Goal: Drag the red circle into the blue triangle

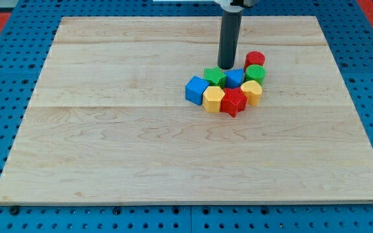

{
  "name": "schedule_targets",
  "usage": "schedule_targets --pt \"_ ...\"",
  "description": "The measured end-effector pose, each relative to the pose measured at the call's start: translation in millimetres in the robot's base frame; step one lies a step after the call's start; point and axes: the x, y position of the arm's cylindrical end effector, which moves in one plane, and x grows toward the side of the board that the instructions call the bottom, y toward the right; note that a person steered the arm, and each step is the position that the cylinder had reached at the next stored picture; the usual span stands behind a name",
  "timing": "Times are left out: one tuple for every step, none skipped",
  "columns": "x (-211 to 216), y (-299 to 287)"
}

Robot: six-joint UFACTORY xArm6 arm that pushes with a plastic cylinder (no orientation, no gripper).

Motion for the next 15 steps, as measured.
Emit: schedule_targets --pt "11.1 -11.5" --pt "24.6 -18.2" --pt "17.0 -18.0" --pt "1.4 -8.4" --pt "-0.8 2.4" --pt "15.2 6.4" --pt "35.4 6.3" --pt "33.6 6.3" --pt "4.0 6.3" --pt "-35.9 6.3" --pt "-69.3 9.2" --pt "-62.5 79.5" --pt "-38.6 123.7" --pt "-31.7 95.5" --pt "-27.3 39.6"
